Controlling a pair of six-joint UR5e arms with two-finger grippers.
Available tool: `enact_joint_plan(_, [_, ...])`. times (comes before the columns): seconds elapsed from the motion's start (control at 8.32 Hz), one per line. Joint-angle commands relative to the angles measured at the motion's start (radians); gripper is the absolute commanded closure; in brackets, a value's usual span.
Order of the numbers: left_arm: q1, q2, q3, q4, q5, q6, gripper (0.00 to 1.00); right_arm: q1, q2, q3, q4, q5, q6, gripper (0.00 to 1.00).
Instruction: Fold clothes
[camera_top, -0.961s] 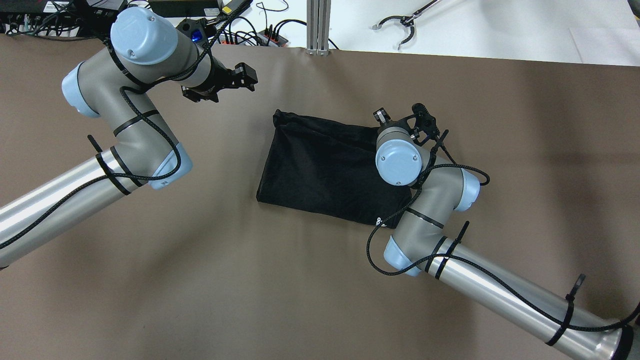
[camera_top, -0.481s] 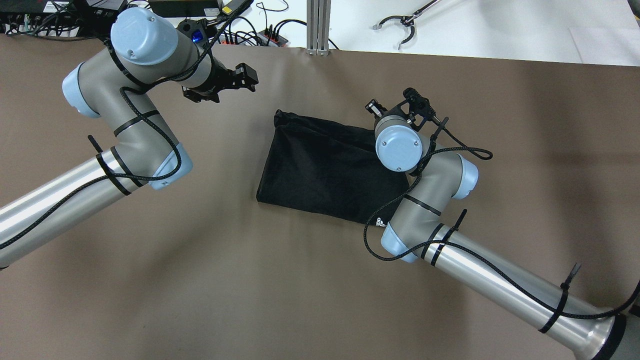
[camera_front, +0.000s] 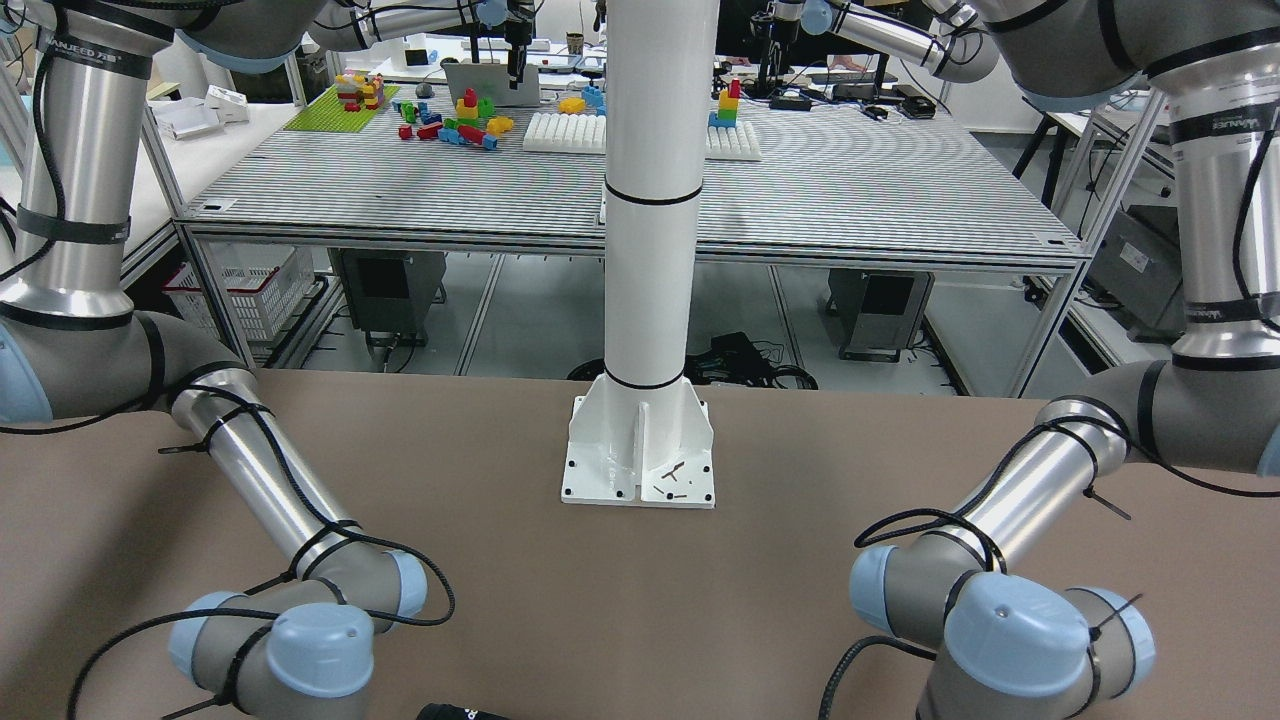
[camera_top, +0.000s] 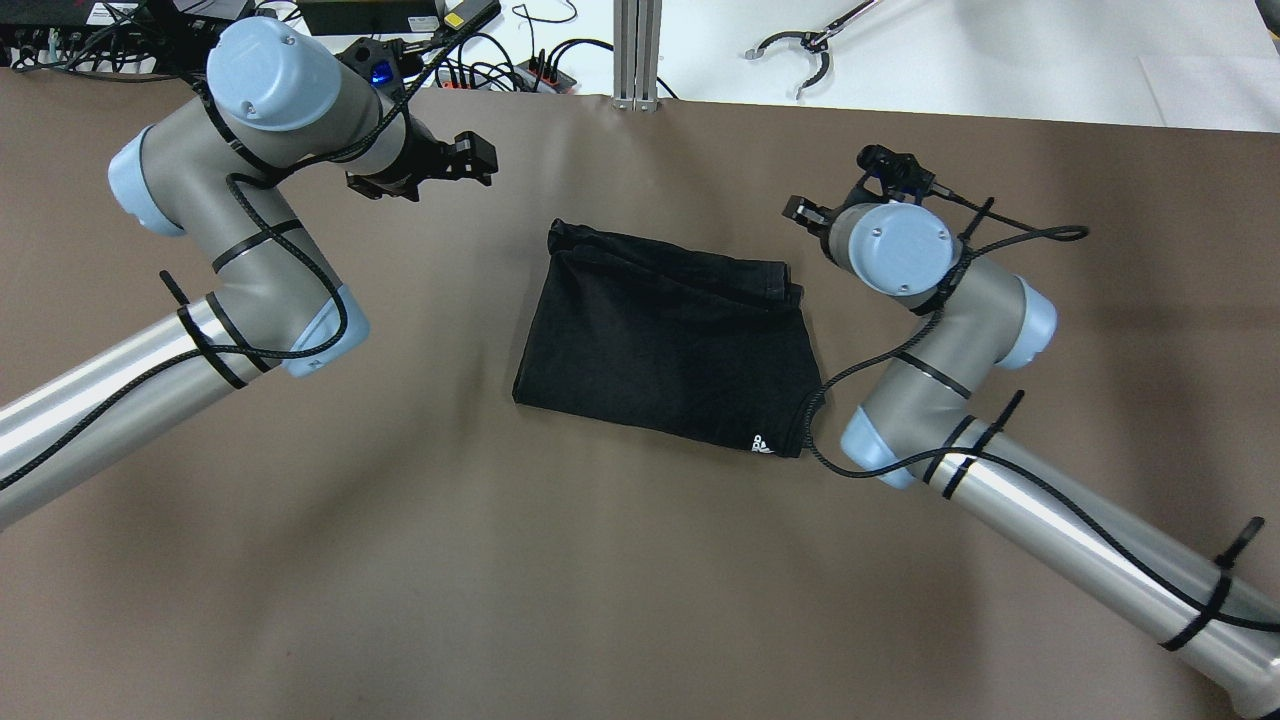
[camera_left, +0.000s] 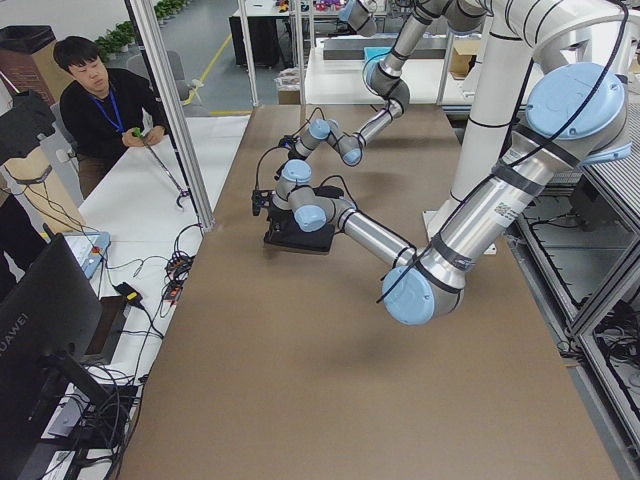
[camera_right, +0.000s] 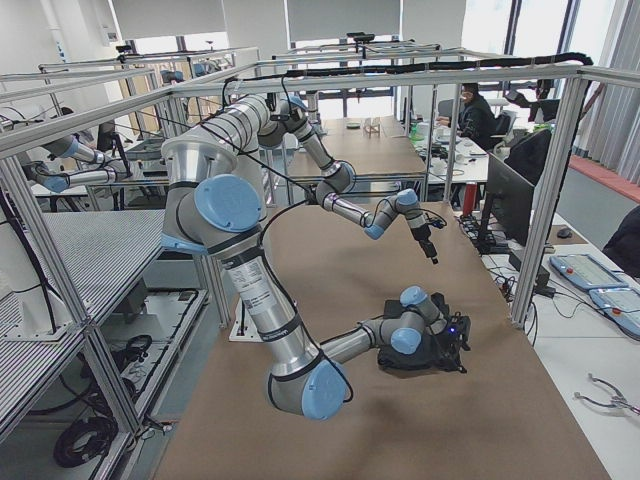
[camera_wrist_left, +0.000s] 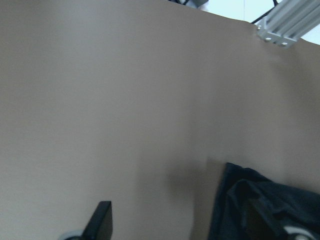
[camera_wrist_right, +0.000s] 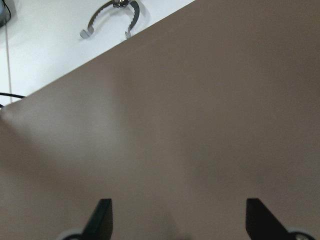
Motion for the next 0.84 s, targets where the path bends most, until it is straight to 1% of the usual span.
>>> enact_joint_plan(0.0, [-0.105, 0.143, 0.000, -0.001, 0.001, 0.335, 0.06, 0.080, -0.188, 0.042, -0.029, 0.076, -0.516, 0.06])
enact_joint_plan(0.24, [-0.244, 0.218, 0.008, 0.014, -0.009, 0.619, 0.05, 0.221, -0.293, 0.053, -0.077, 0.093, -0.897, 0.06])
enact_joint_plan(0.36, [-0.309, 0.243, 0.010, 0.042, -0.009, 0.730, 0.06, 0.349, -0.361, 0.085, -0.078, 0.107, -1.112, 0.06])
enact_joint_plan(0.48, [-0.365, 0.249, 0.007, 0.091, -0.009, 0.811, 0.06, 0.480, -0.397, 0.108, -0.103, 0.175, -1.288, 0.06])
enact_joint_plan(0.6, [-0.421, 0.254, 0.000, 0.140, -0.011, 0.873, 0.06, 0.596, -0.408, 0.128, -0.150, 0.252, -1.371, 0.06])
enact_joint_plan(0.72, [-0.482, 0.258, -0.006, 0.172, -0.011, 0.933, 0.06, 0.679, -0.429, 0.186, -0.222, 0.279, -1.394, 0.06])
